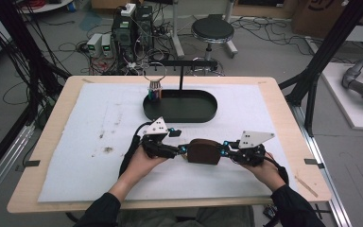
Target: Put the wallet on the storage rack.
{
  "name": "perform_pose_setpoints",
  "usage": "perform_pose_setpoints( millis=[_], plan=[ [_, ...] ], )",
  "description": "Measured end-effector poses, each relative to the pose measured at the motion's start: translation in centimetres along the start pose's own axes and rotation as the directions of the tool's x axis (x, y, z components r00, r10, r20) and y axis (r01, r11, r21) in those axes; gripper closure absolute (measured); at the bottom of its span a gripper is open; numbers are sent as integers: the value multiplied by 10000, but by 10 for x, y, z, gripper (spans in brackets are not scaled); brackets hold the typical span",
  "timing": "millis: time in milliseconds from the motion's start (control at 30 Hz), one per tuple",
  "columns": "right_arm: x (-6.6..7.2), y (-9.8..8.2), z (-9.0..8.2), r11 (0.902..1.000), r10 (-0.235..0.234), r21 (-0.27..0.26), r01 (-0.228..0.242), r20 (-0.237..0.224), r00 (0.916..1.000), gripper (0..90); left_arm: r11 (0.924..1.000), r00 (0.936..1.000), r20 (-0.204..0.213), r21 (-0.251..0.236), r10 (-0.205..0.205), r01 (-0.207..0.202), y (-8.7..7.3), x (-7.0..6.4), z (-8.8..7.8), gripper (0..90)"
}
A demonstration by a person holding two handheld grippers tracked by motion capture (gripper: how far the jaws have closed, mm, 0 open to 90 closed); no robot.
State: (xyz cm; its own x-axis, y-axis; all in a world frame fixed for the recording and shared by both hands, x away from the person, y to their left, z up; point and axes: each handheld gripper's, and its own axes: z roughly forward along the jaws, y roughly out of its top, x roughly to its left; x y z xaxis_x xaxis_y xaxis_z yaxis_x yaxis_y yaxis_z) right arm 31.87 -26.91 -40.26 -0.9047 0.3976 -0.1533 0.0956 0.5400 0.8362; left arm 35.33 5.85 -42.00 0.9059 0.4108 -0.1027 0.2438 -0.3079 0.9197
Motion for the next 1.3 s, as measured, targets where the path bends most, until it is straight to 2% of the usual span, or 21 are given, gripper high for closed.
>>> perform_pose_setpoints(
  millis=[67,200,233,300,333,367,433,467,567,733,800,833,867,933,967,1033,1100,1167,1300],
  plan=[
    [1,0,0,10000,-1,16,2,-11,10000,874,10000,10000,73,12,-6,6,-1,1,3,347],
    [1,0,-1,10000,-82,-1,82,-91,9999,874,9998,9982,594,-145,-124,133,-5,4,15,351],
    [1,0,-1,10000,-82,-1,82,-91,9999,874,9998,9982,594,-145,-124,133,-5,4,15,354],
    [1,0,-1,9999,-127,-27,127,-167,9998,873,10000,9953,972,-27,44,-42,-6,3,21,377],
    [1,-1,-1,9999,-151,-38,150,-198,9997,873,10000,9953,972,-27,44,-42,-6,3,21,392],
    [0,-1,-1,9999,-158,-30,158,-244,9996,872,9995,9927,1197,269,155,-189,-6,1,27,394],
    [0,-1,-1,9999,-151,-44,150,-290,9995,871,9989,9915,1282,381,230,-281,-7,-1,29,453],
    [0,-1,-1,9999,-129,-77,126,-330,9994,869,9967,9878,1464,519,540,-622,-7,-3,33,491],
    [-1,-2,-2,9999,-103,-33,102,-388,9992,858,9956,9872,1423,500,716,-794,-6,-4,33,552],
    [-2,-2,-2,10000,-4,-96,-1,-463,9989,823,9959,9854,1552,472,694,-776,-6,-3,31,611],
    [-3,-3,-1,9997,197,-122,-205,-589,9981,766,9968,9819,1790,381,619,-698,-6,-1,28,636],
    [-4,-3,-1,9997,175,-130,-183,-619,9979,730,9973,9818,1803,303,602,-667,-5,0,26,649],
    [-4,-3,-1,9997,175,-130,-183,-619,9979,730,9973,9818,1803,303,602,-667,-5,0,26,668],
    [-5,-3,-1,9992,364,-162,-374,-599,9975,649,9971,9827,1713,146,705,-741,-4,-1,22,679],
    [-7,-3,-1,9977,622,-221,-638,-653,9959,614,9976,9820,1762,-12,677,-685,-3,1,18,686],
    [-9,-4,-2,9959,825,-321,-850,-718,9940,580,9984,9811,1849,-217,562,-531,-1,2,13,689],
    [-11,-3,-3,9933,1016,-495,-1047,-610,9930,495,9981,9793,1976,-520,426,-330,1,3,7,689],
    [-15,-4,-6,9869,1378,-736,-1433,-746,9876,476,9964,9784,2031,-816,387,-225,3,3,0,689],
    [-19,-3,-9,9735,1849,-1152,-1976,-1114,9764,428,9949,9762,2100,-942,542,-350,8,0,-8,689]
  ],
)
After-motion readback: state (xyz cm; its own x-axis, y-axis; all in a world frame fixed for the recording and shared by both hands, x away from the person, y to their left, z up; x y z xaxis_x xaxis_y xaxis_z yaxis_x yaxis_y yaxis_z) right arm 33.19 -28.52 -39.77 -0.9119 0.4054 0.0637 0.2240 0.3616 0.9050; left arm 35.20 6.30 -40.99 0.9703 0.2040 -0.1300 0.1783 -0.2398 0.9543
